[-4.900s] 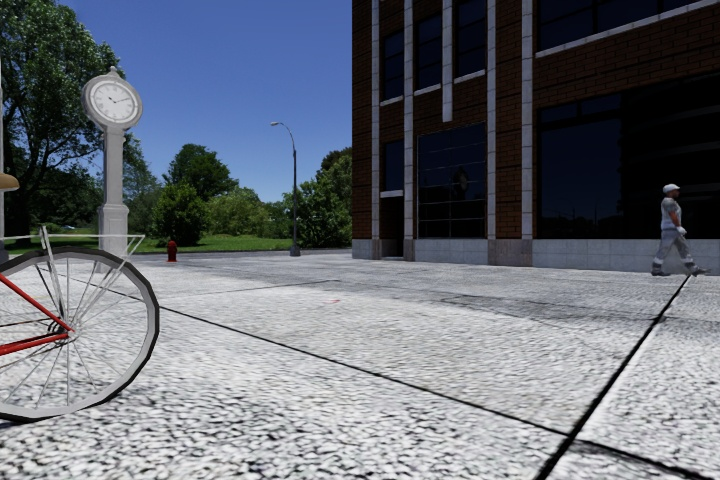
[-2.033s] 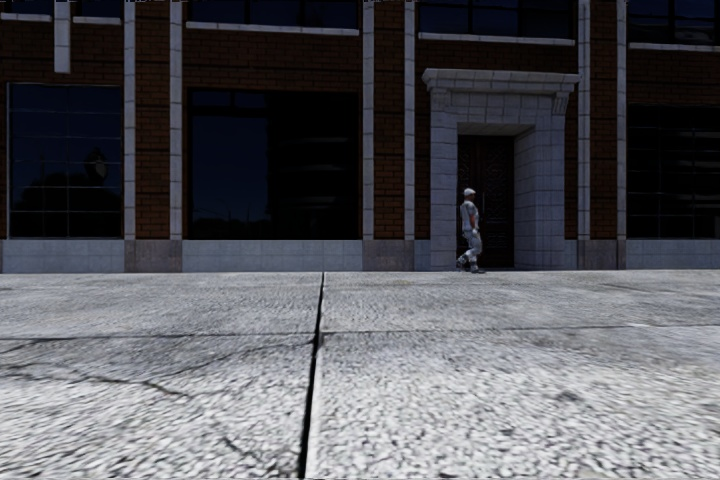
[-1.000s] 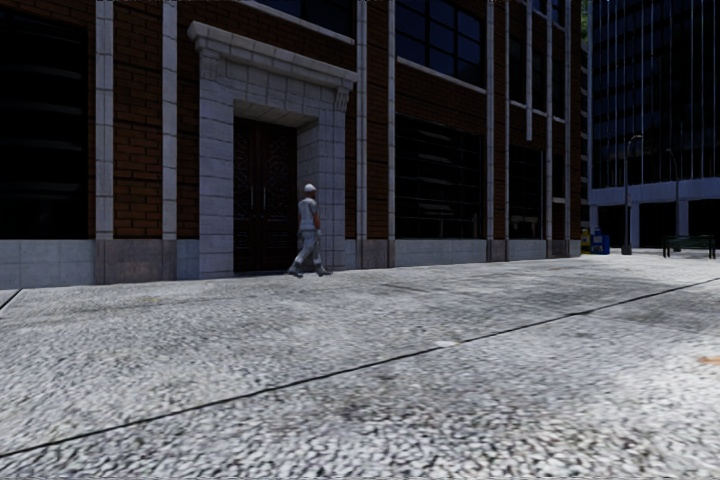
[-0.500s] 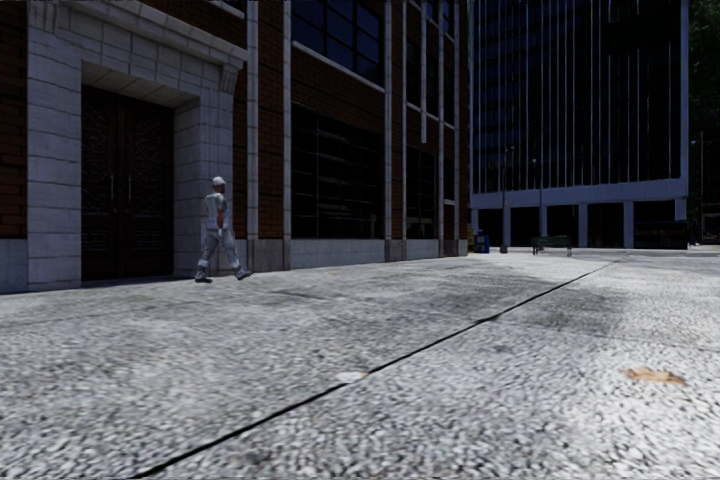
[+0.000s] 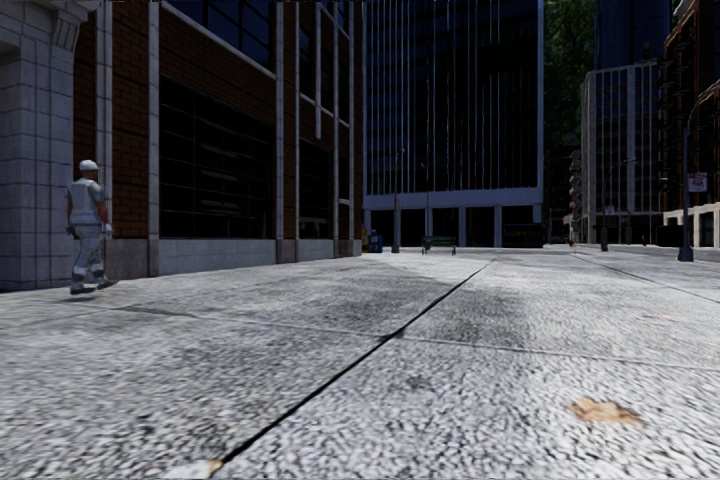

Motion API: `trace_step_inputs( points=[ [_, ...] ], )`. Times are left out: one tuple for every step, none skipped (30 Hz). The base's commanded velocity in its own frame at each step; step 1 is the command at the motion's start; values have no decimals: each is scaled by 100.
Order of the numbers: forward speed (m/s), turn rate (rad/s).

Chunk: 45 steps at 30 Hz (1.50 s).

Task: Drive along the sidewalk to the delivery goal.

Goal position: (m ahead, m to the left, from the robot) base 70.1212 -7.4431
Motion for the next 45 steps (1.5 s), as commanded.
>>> trace_step_inputs(
  points=[
    [173,-64],
    [174,-64],
    [175,-64],
    [175,-64],
    [175,-64],
    [176,-64],
    [176,-64],
    [176,-64],
    [176,-64],
    [176,-64],
    [176,-64],
    [177,-64],
    [177,-64],
    [179,-64],
    [179,-64],
    [181,-64],
    [183,-64],
    [188,-64],
    [188,-64],
    [190,-64],
    [192,-64],
    [193,-64],
    [193,-64],
    [193,-64],
    [200,-64],
    [200,-64],
    [200,-64],
    [200,-57],
    [200,-8],
    [200,0],
    [200,0],
    [200,0],
    [200,0],
    [200,0],
    [200,0],
    [200,0],
    [200,0],
    [200,0],
    [200,0],
    [200,0],
    [200,0],
    [200,0],
    [200,0],
    [200,0],
    [200,0]
  ],
)
